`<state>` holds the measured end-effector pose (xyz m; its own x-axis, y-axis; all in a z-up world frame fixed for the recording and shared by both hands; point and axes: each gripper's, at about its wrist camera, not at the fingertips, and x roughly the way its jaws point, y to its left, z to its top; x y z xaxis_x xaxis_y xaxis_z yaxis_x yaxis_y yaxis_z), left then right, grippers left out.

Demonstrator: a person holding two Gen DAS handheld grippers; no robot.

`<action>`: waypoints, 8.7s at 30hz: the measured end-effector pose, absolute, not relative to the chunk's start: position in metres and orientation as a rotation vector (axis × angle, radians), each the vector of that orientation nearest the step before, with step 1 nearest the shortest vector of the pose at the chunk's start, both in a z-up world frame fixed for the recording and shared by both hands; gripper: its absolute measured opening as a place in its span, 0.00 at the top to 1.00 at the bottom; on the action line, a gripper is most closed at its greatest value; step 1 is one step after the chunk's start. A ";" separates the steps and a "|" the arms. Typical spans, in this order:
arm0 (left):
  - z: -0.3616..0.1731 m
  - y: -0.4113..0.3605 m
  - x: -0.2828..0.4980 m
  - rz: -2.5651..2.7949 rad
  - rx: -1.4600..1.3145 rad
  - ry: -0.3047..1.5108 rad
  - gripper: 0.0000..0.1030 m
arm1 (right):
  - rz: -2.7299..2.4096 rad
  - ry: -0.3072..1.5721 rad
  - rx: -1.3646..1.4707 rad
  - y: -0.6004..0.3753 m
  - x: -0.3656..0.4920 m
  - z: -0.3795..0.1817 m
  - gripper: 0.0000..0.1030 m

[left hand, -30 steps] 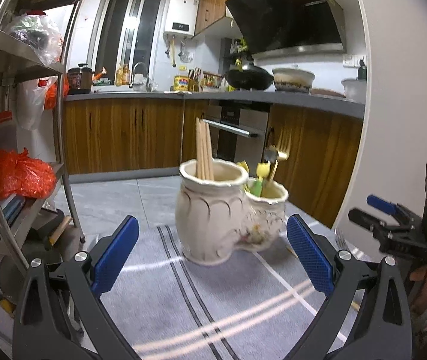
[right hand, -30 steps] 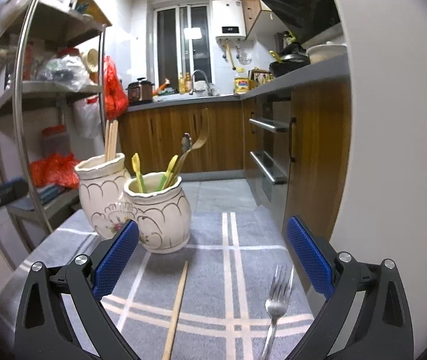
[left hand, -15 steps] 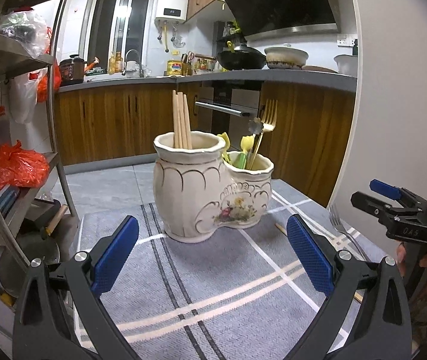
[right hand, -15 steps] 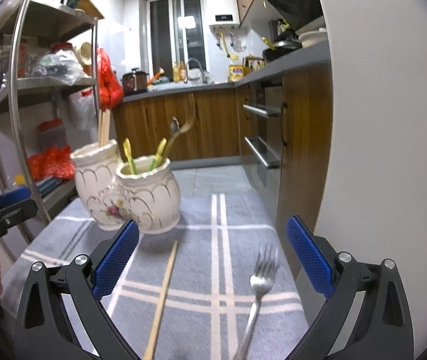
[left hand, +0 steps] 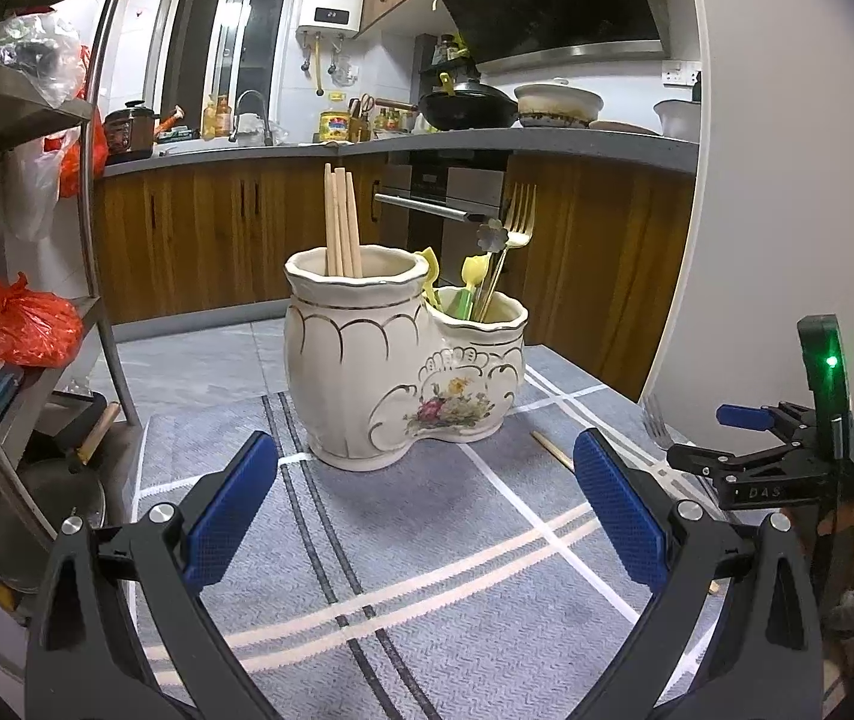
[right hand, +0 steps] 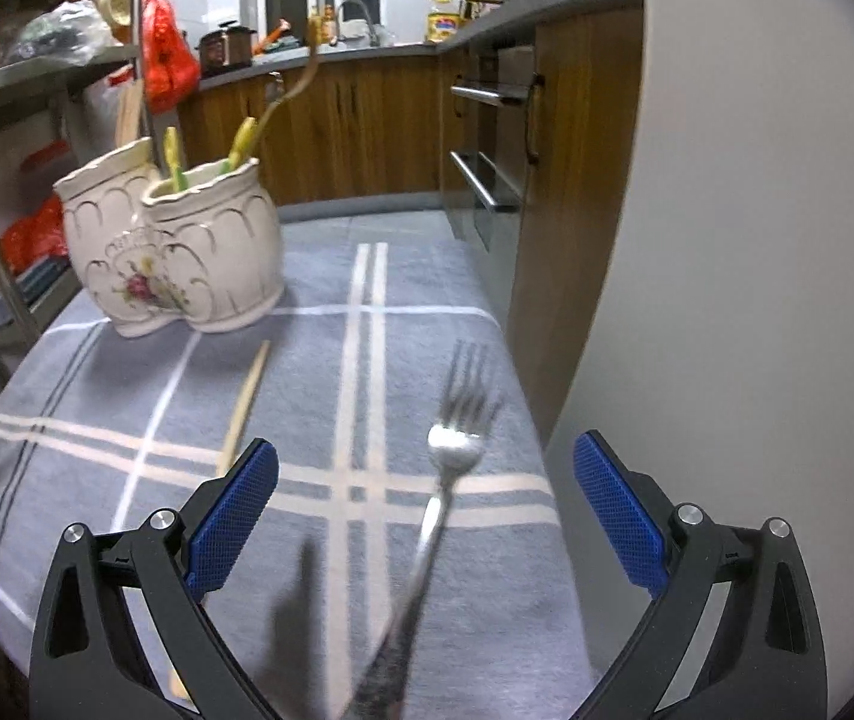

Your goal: Organize utensils

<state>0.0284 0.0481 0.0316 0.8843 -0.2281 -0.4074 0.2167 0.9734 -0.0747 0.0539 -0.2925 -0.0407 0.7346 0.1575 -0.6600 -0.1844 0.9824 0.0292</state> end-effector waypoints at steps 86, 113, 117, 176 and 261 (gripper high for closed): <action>-0.030 -0.085 0.097 -0.305 0.136 0.891 0.94 | 0.225 0.224 -0.025 -0.301 0.007 0.048 0.97; 0.076 0.039 0.029 -0.306 -0.016 0.214 0.94 | 0.274 0.137 -0.110 -0.244 0.009 0.077 0.97; 0.096 0.054 0.054 -0.323 -0.054 0.174 0.94 | 0.274 0.111 -0.098 -0.230 0.029 0.096 0.97; 0.055 0.109 0.142 -0.195 -0.154 0.292 0.73 | 0.182 0.172 -0.121 -0.178 0.115 0.043 0.94; 0.028 0.064 0.051 -0.029 0.006 0.288 0.05 | 0.415 0.257 -0.041 -0.210 0.052 0.008 0.05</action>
<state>0.0513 0.0641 0.0283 0.9585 -0.0281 -0.2837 0.0297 0.9996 0.0013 0.0520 -0.2104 0.0079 0.8832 0.3934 -0.2553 -0.4037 0.9148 0.0131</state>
